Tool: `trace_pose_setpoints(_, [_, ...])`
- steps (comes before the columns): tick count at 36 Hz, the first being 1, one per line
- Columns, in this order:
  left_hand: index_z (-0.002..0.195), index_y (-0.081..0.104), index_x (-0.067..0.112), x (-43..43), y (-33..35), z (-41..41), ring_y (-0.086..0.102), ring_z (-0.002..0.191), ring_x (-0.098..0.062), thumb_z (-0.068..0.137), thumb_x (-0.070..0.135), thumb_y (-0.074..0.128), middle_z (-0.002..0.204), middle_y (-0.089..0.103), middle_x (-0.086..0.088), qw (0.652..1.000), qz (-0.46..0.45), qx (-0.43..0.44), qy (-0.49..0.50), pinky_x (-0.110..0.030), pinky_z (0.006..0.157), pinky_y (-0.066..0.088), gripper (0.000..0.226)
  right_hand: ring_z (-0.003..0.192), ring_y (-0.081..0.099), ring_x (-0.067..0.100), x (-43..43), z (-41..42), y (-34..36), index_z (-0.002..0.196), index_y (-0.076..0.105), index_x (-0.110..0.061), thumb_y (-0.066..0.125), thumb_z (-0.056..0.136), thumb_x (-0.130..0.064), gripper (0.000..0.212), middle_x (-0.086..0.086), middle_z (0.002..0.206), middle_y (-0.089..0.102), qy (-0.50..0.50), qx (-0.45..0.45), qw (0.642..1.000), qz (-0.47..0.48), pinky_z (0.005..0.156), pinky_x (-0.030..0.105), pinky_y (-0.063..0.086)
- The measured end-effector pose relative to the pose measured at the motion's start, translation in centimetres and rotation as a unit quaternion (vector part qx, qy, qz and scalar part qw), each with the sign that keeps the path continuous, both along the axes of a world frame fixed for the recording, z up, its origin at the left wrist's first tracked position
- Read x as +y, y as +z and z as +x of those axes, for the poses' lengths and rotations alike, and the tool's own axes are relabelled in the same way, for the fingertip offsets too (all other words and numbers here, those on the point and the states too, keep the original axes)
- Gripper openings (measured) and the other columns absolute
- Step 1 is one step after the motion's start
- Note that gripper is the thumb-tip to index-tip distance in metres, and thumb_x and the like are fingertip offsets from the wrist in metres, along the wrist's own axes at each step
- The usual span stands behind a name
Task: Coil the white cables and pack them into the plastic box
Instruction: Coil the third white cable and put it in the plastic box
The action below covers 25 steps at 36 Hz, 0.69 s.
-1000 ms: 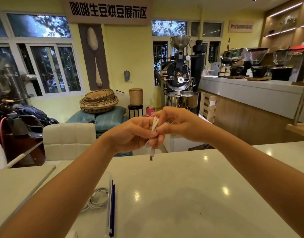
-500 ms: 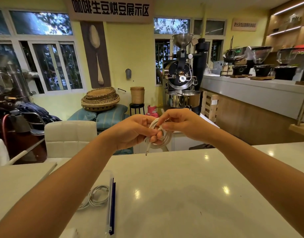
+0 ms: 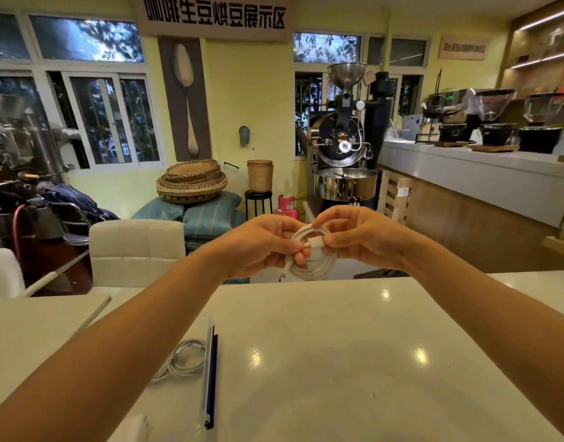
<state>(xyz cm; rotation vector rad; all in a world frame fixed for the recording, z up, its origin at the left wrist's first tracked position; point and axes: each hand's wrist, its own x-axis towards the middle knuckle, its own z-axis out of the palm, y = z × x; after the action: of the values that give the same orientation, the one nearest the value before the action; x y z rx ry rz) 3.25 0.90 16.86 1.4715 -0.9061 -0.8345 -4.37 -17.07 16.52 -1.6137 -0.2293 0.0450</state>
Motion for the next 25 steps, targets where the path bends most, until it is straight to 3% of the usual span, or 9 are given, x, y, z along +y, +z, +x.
trace_pose_setpoints(5, [0.097, 0.059, 0.012, -0.2, -0.3, -0.2, 0.066, 0.063, -0.007, 0.087, -0.007, 0.045, 0.082, 0.065, -0.006, 0.997, 0.041, -0.057, 0.012, -0.021, 0.067, 0.057, 0.026, 0.071, 0.066, 0.014, 0.1, 0.2, -0.2, 0.090, 0.058, -0.013, 0.056, 0.077, 0.012, 0.028, 0.005, 0.082, 0.063, -0.044, -0.005, 0.997, -0.059, 0.062, 0.021, 0.058])
trace_pose_setpoints(11, [0.099, 0.056, 0.013, -0.4, -1.0, -0.2, 0.066, 0.061, -0.004, 0.090, -0.003, 0.043, 0.081, 0.064, -0.005, 0.991, 0.064, -0.114, 0.036, -0.020, 0.066, 0.058, 0.022, 0.061, 0.064, 0.006, 1.2, 0.3, -0.5, 0.083, 0.059, -0.015, 0.064, 0.075, 0.006, 0.023, 0.000, 0.078, 0.063, -0.122, -0.041, 0.975, -0.181, 0.050, 0.010, 0.049])
trace_pose_setpoints(15, [0.095, 0.054, 0.016, -0.5, -1.2, -0.3, 0.064, 0.067, -0.008, 0.091, -0.001, 0.043, 0.079, 0.063, -0.004, 0.985, 0.083, -0.146, 0.050, -0.024, 0.070, 0.056, 0.020, 0.063, 0.059, 0.010, 2.1, 0.4, -0.9, 0.078, 0.053, -0.022, 0.064, 0.077, 0.001, 0.026, -0.003, 0.079, 0.059, -0.156, -0.066, 0.957, -0.236, 0.044, 0.009, 0.047])
trace_pose_setpoints(19, [0.102, 0.049, 0.010, -0.6, -1.5, -0.3, 0.063, 0.072, -0.014, 0.092, 0.003, 0.042, 0.079, 0.062, -0.005, 0.975, 0.098, -0.184, 0.083, -0.029, 0.074, 0.054, 0.014, 0.061, 0.060, 0.008, 2.6, 0.7, -1.3, 0.081, 0.049, -0.023, 0.060, 0.082, -0.002, 0.024, -0.002, 0.080, 0.058, -0.157, -0.064, 0.956, -0.239, 0.043, 0.009, 0.045])
trace_pose_setpoints(25, [0.088, 0.048, 0.018, -0.7, -2.0, -0.2, 0.063, 0.072, -0.012, 0.094, 0.010, 0.043, 0.075, 0.063, 0.001, 0.955, 0.097, -0.255, 0.120, -0.030, 0.074, 0.054, 0.012, 0.060, 0.058, 0.008, 3.1, 1.1, -1.7, 0.081, 0.050, -0.023, 0.059, 0.083, -0.004, 0.022, -0.001, 0.072, 0.060, -0.175, -0.050, 0.962, -0.204, 0.043, 0.011, 0.044])
